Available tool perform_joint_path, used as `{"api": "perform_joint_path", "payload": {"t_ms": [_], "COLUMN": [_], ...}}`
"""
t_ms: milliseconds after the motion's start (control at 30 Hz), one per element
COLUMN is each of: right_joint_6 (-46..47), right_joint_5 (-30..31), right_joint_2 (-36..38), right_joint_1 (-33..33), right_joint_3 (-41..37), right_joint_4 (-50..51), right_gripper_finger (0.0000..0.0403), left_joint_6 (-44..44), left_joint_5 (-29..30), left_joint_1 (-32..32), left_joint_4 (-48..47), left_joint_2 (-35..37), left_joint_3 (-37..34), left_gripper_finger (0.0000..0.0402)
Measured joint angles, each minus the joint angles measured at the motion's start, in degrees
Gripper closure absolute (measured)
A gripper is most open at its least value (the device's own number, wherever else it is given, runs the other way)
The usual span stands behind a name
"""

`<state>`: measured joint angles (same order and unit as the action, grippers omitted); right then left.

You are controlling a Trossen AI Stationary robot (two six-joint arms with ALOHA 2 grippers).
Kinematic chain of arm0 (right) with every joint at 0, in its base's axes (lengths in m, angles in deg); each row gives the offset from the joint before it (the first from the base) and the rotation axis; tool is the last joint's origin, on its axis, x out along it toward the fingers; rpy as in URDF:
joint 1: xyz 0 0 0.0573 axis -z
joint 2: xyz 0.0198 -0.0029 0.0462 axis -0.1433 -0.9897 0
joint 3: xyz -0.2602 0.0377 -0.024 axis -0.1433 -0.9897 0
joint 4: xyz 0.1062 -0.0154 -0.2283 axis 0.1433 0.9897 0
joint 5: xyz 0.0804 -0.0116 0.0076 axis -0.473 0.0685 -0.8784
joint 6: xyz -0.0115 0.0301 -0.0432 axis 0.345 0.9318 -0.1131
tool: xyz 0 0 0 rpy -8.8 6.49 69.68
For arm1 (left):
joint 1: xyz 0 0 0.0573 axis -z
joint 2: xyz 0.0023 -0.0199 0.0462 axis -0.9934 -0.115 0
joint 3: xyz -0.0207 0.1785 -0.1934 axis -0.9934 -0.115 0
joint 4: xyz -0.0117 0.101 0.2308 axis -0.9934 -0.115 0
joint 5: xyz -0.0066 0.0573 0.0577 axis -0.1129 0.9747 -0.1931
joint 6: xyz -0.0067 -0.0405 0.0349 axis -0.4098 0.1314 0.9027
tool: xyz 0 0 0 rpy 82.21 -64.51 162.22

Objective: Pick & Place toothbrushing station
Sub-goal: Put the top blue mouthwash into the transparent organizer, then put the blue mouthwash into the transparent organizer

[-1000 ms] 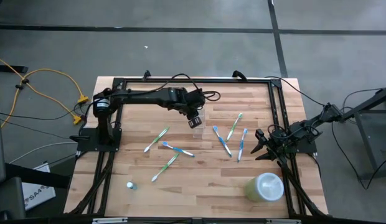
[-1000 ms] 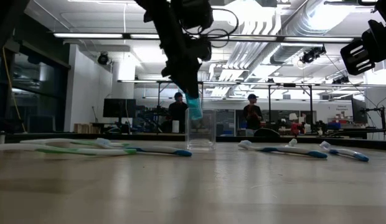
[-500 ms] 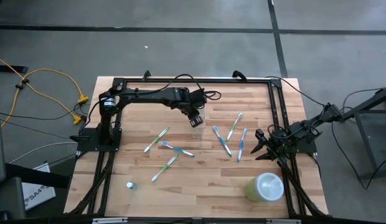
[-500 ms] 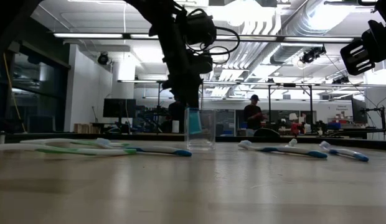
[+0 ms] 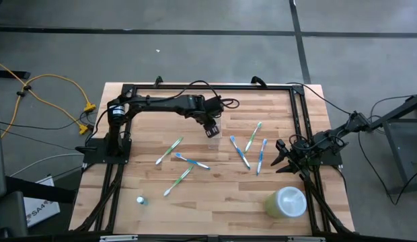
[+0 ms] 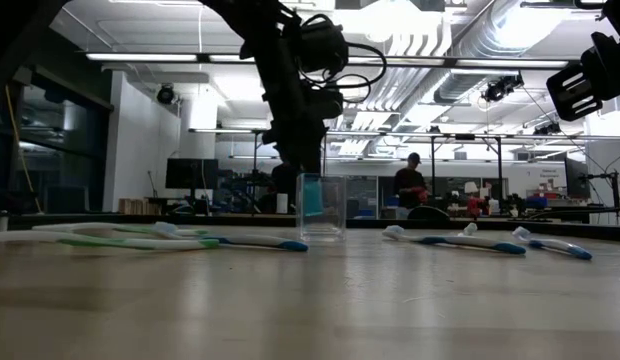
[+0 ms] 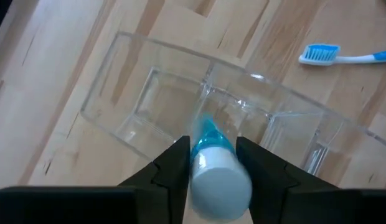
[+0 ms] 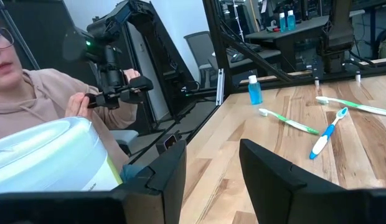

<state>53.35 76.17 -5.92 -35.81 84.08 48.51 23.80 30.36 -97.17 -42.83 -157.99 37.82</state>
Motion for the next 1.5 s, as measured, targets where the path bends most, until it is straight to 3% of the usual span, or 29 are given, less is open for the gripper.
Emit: {"api": "perform_joint_path", "payload": {"t_ms": [733,933,1033,1133,1267,1400,1500], "right_joint_6": [0.0,0.0,0.0,0.0,0.0,0.0,0.0], "right_joint_5": [0.0,0.0,0.0,0.0,0.0,0.0,0.0], "right_joint_2": [0.0,0.0,0.0,0.0,0.0,0.0,0.0], "right_joint_1": [0.0,0.0,0.0,0.0,0.0,0.0,0.0], "right_joint_3": [0.0,0.0,0.0,0.0,0.0,0.0,0.0], "right_joint_4": [0.0,0.0,0.0,0.0,0.0,0.0,0.0], "right_gripper_finger": [0.0261,0.0261,0.0261,0.0261,0.0261,0.0261,0.0261], "left_joint_6": [2.4,5.2,5.2,2.5,-4.5,-11.5,-18.3], "left_joint_5": [0.0,0.9,4.2,7.8,8.2,8.9,12.8], "left_joint_1": [0.0,0.0,0.0,0.0,0.9,4.0,7.5], "left_joint_4": [2.7,0.6,-3.4,-10.5,-18.0,-24.4,-28.7], "left_joint_2": [0.3,0.5,0.5,1.5,4.6,6.2,6.9], "left_joint_3": [0.2,4.0,6.5,8.2,8.3,8.4,8.4], "left_gripper_finger": [0.0269,0.0268,0.0268,0.0268,0.0268,0.0268,0.0268]}}
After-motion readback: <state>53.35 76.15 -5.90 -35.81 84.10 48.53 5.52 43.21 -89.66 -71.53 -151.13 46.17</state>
